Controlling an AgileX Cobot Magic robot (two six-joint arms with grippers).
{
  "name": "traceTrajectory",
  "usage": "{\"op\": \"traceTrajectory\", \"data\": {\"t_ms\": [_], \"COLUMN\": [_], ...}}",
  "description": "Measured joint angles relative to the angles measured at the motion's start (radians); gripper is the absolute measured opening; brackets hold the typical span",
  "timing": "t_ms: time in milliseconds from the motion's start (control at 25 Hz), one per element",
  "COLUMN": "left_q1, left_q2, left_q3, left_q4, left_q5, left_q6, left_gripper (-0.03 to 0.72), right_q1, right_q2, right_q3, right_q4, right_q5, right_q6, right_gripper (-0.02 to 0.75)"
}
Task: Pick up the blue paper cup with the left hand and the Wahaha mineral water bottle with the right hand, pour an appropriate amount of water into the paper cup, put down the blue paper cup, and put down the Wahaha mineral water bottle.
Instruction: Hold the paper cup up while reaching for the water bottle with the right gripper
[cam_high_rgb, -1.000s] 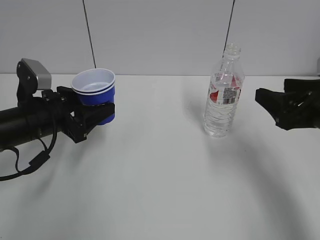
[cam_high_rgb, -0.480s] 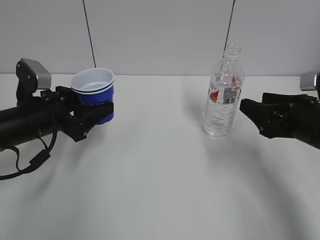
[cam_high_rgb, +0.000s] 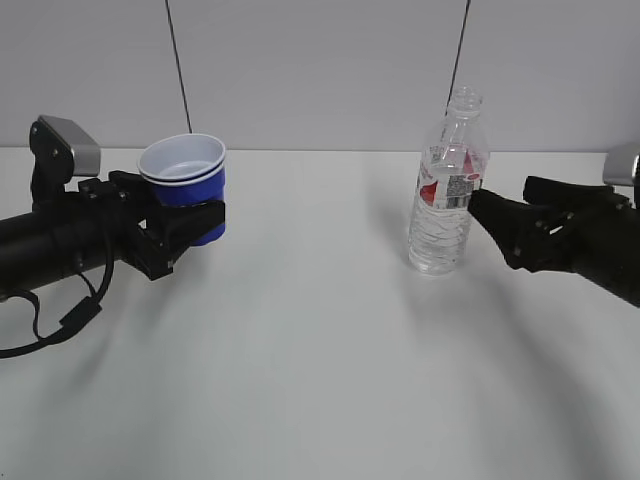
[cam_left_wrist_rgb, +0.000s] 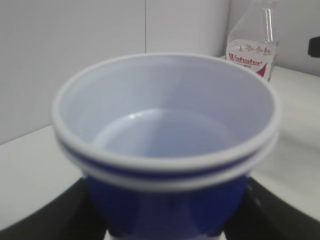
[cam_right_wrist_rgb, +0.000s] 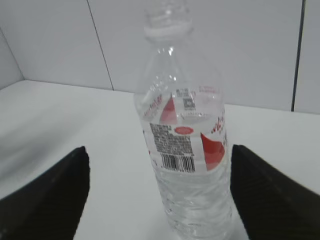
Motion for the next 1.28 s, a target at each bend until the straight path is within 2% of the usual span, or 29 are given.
{"op": "traceTrajectory", "data": {"t_ms": [480, 840, 1280], "left_q1": [0.0, 0.0, 0.0], "left_q2": [0.0, 0.0, 0.0], "left_q3": [0.0, 0.0, 0.0], "left_q4": [-0.001, -0.001, -0.009], "left_q5": [0.0, 0.0, 0.0], "left_q6": [0.0, 0.0, 0.0], "left_gripper": [0.469, 0.464, 0.461], "right_q1": [0.0, 0.0, 0.072], "right_q2": [0.136, 0.157, 0.159], "right_q3": [-0.095, -0.159, -0.217], "right_q4": [0.028, -0.008, 0.002], "right_q5": [-0.002, -0.005, 0.005], "right_q6": [-0.009, -0.009, -0.009], "right_gripper": [0.671, 0.671, 0.664]}}
